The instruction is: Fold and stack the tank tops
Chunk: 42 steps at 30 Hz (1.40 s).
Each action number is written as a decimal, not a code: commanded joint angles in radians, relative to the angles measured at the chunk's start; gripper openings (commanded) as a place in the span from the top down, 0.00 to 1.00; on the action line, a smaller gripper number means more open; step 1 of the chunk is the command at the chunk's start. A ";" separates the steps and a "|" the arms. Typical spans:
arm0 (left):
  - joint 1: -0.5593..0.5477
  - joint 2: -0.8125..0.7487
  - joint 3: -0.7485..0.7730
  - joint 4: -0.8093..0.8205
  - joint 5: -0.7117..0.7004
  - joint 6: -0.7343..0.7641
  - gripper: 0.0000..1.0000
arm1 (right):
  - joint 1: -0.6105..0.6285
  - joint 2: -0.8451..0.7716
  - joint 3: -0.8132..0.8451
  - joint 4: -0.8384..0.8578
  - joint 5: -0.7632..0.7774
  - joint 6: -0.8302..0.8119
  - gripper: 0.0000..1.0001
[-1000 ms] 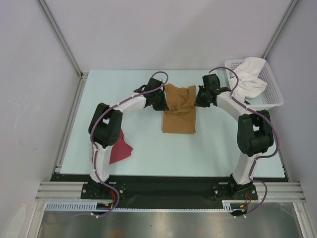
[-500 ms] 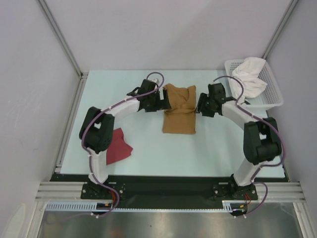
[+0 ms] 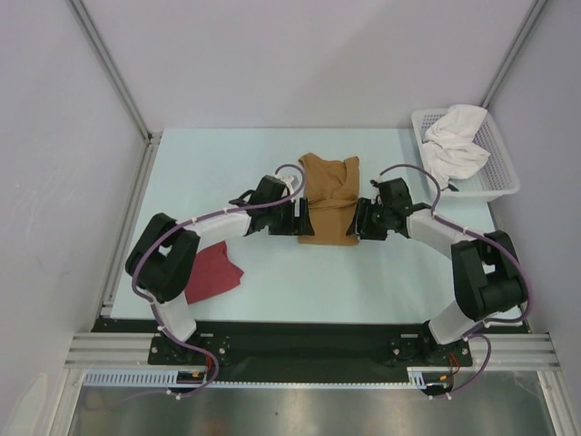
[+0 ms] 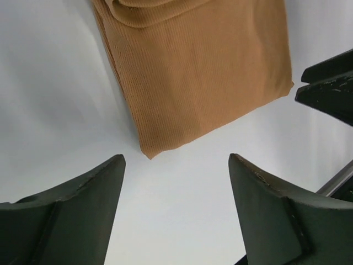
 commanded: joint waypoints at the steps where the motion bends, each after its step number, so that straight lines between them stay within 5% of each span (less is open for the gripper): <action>1: 0.002 0.040 0.031 0.058 0.040 0.017 0.19 | 0.029 0.048 0.054 0.022 -0.002 -0.030 0.45; 6: -0.009 0.086 0.039 0.064 0.031 0.023 0.21 | 0.055 0.074 0.033 0.023 0.055 -0.016 0.50; 13: -0.011 0.106 0.025 0.084 0.036 0.024 0.39 | 0.054 0.050 -0.009 0.031 0.082 0.007 0.80; 18: -0.012 0.112 0.012 0.113 0.037 0.018 0.43 | 0.043 0.048 -0.030 0.029 0.101 0.015 0.81; 26: -0.017 0.112 -0.030 0.156 0.031 0.000 0.76 | 0.012 0.030 -0.085 0.052 0.087 0.051 0.74; 32: -0.020 0.106 -0.065 0.163 0.030 -0.017 1.00 | 0.012 0.025 -0.113 0.058 0.067 0.051 0.99; 42: -0.109 -0.112 -0.307 0.211 -0.050 -0.065 1.00 | 0.096 -0.216 -0.262 -0.030 0.088 0.128 1.00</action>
